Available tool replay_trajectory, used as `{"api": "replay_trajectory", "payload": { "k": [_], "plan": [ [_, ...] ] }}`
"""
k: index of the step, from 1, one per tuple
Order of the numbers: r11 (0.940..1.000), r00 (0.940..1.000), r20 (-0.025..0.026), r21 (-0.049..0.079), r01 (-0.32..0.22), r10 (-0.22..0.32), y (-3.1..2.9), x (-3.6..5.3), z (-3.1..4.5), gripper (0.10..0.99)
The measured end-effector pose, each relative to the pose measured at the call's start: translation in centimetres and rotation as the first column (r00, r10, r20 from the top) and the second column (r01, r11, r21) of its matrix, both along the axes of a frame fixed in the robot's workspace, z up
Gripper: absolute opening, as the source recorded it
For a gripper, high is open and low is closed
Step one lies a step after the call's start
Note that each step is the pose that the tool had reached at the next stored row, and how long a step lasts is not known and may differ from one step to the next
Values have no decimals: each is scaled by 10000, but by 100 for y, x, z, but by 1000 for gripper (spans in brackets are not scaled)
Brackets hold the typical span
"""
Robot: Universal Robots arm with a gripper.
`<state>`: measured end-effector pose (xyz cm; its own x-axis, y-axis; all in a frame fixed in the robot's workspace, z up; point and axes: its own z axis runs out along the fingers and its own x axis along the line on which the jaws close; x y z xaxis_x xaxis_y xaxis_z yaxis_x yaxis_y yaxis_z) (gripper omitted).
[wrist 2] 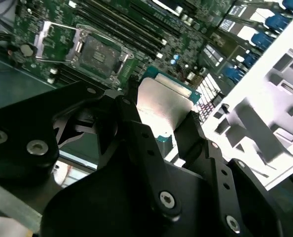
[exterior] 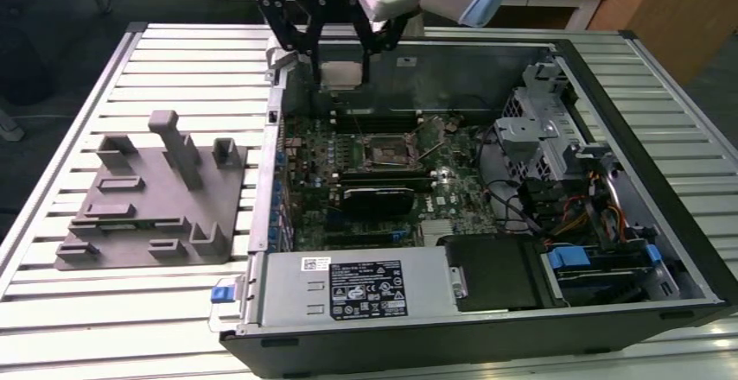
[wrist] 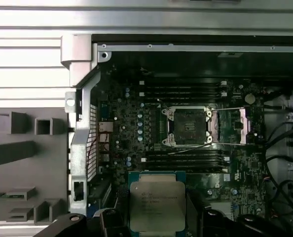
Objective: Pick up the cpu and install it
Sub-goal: 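Pick up the cpu and move it towards the insertion slot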
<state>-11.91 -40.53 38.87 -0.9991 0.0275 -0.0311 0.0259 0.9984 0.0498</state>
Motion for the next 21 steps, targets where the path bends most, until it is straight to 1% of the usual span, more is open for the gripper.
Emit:
{"api": "replay_trajectory", "payload": {
  "k": [11, 17, 21],
  "plan": [
    [10000, 10000, -1, 0, 0, 0, 0, 407, 0, 541],
    [10000, 10000, -6, 1, 0, 0, 3, 579, -3, 541],
    [10000, 10000, -22, 0, 0, 0, 4, 690, -13, 541]
  ]
}}
